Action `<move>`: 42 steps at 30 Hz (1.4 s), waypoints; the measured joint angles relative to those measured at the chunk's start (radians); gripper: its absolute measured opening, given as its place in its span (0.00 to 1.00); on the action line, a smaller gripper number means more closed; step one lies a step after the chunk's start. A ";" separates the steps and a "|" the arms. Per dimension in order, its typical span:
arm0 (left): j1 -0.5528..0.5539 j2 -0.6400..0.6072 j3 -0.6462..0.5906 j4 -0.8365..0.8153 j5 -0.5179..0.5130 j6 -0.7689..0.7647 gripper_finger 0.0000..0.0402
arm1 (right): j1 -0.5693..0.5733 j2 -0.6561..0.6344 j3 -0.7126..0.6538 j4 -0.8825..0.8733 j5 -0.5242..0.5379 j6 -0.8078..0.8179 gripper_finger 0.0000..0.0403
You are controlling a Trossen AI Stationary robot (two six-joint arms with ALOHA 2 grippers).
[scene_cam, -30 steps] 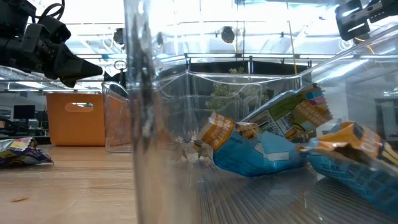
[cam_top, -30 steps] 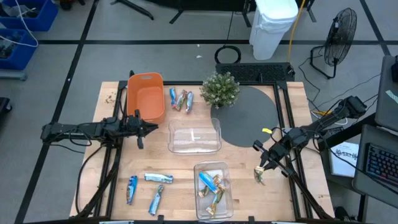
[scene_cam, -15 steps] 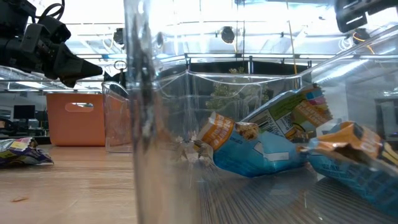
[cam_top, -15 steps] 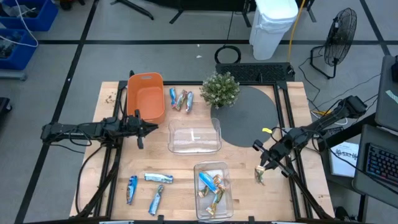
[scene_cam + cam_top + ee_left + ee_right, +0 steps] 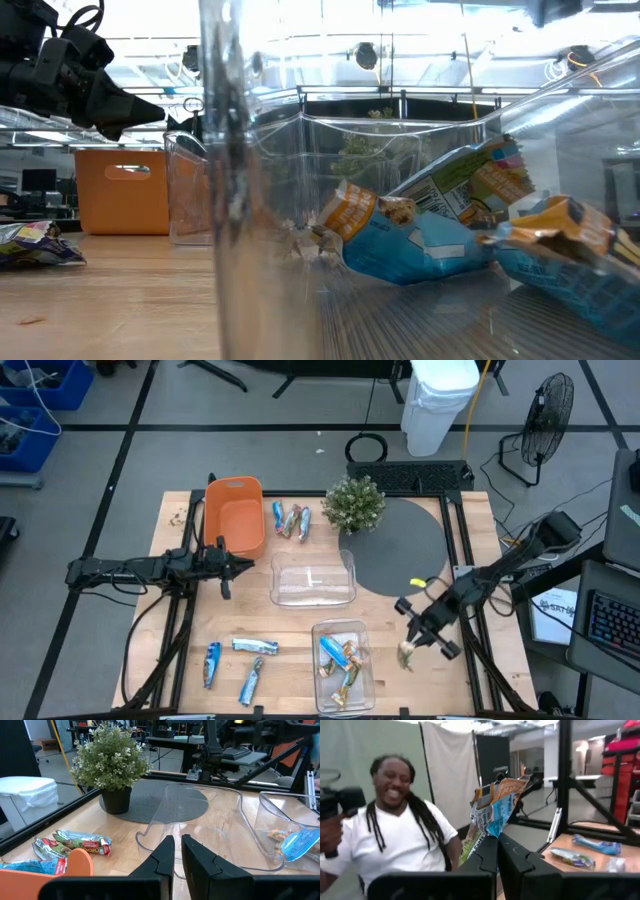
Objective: Pick and place Granola Bars by type
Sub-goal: Put the yellow granola bar into the bottom transparent bin
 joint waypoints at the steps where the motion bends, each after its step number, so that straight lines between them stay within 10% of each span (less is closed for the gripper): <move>1: 0.000 0.000 0.000 0.000 0.000 0.000 0.09 | 0.003 0.032 0.032 -0.012 0.000 -0.007 0.00; 19: 0.000 0.000 0.000 -0.001 0.000 0.000 0.09 | 0.019 0.449 0.540 -0.337 0.053 -0.027 0.00; 42: 0.000 0.000 0.000 -0.006 0.000 0.000 0.09 | -0.014 0.682 0.646 -0.372 0.132 0.063 0.00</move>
